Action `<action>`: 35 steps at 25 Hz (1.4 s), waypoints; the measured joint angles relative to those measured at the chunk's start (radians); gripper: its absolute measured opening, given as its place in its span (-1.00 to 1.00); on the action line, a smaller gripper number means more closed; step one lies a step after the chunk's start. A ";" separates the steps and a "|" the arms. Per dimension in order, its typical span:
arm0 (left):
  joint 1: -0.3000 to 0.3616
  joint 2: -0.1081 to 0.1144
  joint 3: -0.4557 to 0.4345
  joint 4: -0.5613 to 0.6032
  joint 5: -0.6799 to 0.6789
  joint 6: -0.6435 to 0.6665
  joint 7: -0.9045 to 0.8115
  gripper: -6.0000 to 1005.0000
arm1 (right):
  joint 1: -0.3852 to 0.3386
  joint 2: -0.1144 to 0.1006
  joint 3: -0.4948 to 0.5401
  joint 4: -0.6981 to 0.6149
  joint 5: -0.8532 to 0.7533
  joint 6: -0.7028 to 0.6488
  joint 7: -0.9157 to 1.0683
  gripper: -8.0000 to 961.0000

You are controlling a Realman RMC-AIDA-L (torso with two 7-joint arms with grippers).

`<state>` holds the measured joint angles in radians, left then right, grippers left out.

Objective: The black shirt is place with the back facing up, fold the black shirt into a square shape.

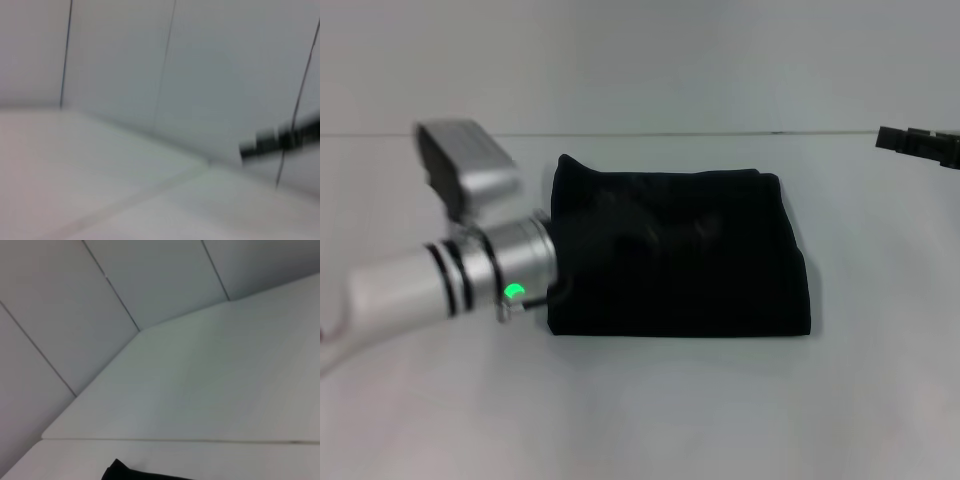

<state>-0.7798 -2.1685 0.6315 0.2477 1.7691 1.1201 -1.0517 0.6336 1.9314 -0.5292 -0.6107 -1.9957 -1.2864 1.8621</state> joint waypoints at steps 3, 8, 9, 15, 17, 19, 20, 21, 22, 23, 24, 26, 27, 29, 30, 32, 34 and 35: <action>0.045 0.004 -0.012 0.124 -0.049 0.126 -0.109 0.89 | 0.000 0.012 0.000 -0.001 0.046 -0.010 -0.078 0.47; 0.100 0.017 -0.016 0.280 -0.097 0.176 -0.255 0.89 | 0.008 0.040 -0.010 -0.008 0.146 -0.013 -0.227 0.48; 0.105 0.022 -0.020 0.294 -0.097 0.170 -0.272 0.89 | 0.016 0.045 -0.014 -0.009 0.155 -0.013 -0.260 0.48; 0.108 0.046 -0.028 0.306 -0.084 0.156 -0.310 0.89 | 0.051 0.056 -0.091 -0.010 0.141 0.016 -0.376 0.50; 0.108 0.046 -0.028 0.309 -0.080 0.150 -0.309 0.89 | 0.056 0.059 -0.124 -0.010 0.141 0.043 -0.392 0.50; 0.107 0.046 -0.024 0.309 -0.072 0.145 -0.308 0.89 | 0.058 0.057 -0.157 -0.010 0.140 0.053 -0.395 0.51; 0.105 0.046 -0.019 0.309 -0.066 0.141 -0.307 0.89 | 0.058 0.054 -0.182 -0.010 0.139 0.054 -0.395 0.53; 0.103 0.047 -0.008 0.310 -0.055 0.134 -0.307 0.89 | 0.059 0.052 -0.205 -0.011 0.133 0.057 -0.393 0.54; 0.099 0.047 0.004 0.312 -0.037 0.127 -0.307 0.89 | 0.060 0.051 -0.227 -0.011 0.121 0.058 -0.390 0.55; 0.095 0.047 0.020 0.314 -0.015 0.121 -0.306 0.89 | 0.064 0.051 -0.241 -0.011 0.101 0.059 -0.385 0.57; 0.091 0.047 0.027 0.317 0.002 0.118 -0.306 0.89 | 0.067 0.051 -0.247 -0.011 0.079 0.061 -0.380 0.57; 0.078 0.049 0.046 0.326 0.066 0.114 -0.312 0.89 | 0.077 0.052 -0.251 -0.011 0.035 0.071 -0.368 0.57; 0.070 0.051 0.054 0.331 0.102 0.114 -0.324 0.89 | 0.082 0.053 -0.252 -0.010 0.017 0.078 -0.363 0.57; 0.055 0.055 0.071 0.343 0.150 0.119 -0.354 0.89 | 0.093 0.058 -0.254 -0.005 -0.012 0.084 -0.355 0.56; 0.049 0.056 0.083 0.349 0.168 0.118 -0.369 0.89 | 0.099 0.061 -0.256 -0.002 -0.030 0.086 -0.349 0.56; 0.039 0.056 0.110 0.359 0.205 0.104 -0.400 0.89 | 0.115 0.074 -0.257 0.001 -0.083 0.110 -0.320 0.55; 0.032 0.054 0.133 0.368 0.233 0.080 -0.424 0.89 | 0.128 0.086 -0.258 0.002 -0.125 0.132 -0.296 0.56; 0.031 0.052 0.141 0.374 0.241 0.070 -0.433 0.89 | 0.134 0.092 -0.259 0.002 -0.144 0.144 -0.286 0.56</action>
<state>-0.7491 -2.1163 0.7722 0.6219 2.0101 1.1897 -1.4843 0.7678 2.0237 -0.7881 -0.6090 -2.1401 -1.1420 1.5756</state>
